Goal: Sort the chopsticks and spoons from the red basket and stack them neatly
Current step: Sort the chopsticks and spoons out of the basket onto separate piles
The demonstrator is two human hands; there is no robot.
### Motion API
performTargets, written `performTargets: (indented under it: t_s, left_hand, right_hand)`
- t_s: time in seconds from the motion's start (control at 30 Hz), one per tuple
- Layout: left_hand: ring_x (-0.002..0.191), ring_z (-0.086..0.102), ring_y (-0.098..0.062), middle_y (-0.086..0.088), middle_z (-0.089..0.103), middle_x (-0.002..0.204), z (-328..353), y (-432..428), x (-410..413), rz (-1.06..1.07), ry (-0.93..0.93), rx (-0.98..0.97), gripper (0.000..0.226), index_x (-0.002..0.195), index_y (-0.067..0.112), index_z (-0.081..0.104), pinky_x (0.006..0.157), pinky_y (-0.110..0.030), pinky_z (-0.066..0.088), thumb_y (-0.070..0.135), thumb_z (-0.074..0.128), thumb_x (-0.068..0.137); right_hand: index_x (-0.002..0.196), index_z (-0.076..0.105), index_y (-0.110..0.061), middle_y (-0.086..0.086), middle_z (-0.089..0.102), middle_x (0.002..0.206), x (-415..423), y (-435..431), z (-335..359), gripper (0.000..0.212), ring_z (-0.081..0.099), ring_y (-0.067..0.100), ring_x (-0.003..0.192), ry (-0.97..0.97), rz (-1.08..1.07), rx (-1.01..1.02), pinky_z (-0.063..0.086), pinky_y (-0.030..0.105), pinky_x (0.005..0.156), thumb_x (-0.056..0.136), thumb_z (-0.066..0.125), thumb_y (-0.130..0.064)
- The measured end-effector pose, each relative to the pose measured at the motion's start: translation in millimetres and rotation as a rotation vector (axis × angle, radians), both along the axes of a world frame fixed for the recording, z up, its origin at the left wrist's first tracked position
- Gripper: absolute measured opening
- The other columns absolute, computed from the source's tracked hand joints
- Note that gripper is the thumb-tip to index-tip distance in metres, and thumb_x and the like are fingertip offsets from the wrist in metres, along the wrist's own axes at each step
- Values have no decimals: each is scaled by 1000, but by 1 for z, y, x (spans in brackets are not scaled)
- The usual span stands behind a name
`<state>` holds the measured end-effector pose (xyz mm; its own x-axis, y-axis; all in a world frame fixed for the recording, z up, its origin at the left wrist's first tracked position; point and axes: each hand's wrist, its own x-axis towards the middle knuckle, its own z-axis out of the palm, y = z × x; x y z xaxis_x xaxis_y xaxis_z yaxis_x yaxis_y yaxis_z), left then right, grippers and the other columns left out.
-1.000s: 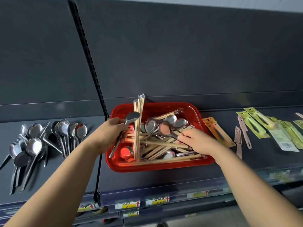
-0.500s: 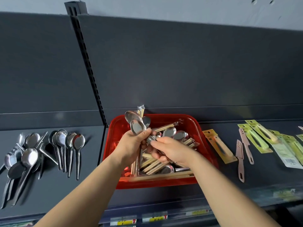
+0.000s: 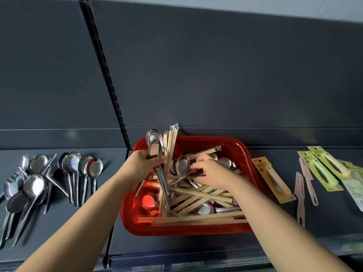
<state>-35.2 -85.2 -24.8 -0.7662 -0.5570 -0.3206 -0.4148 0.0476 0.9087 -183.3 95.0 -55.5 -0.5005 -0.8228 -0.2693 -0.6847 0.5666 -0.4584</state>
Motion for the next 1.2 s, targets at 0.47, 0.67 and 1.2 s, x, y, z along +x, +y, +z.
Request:
performTargets:
  t_s: [0.47,0.67,1.2]
  left_hand:
    - [48,44,-15,-13,72,74,12,-1,-1,-25,28,-55,21,85,4,70,49,-28,41,25,69,87]
    - [47,40,-12,-9,75,79,49,-15,30,88,110,-4,19,81,3,66,45,-24,39,20,68,87]
    - [39,39,-12,0,65,51,27,-167,218,468,-103,-146,21,67,8,69,42,-19,35,20,72,83]
  right_hand:
    - [106,75,-11,-8,68,97,-1,8,44,20,60,-4,78,242,-119,-643,43,5,76,86,71,-13]
    - [97,75,-3,-5,69,93,14,-35,80,15,63,3,85,257,59,-954,48,11,82,82,73,-5]
    - [93,74,-12,-2,72,95,163,-228,22,11,69,16,86,192,667,-902,57,36,74,85,67,-12]
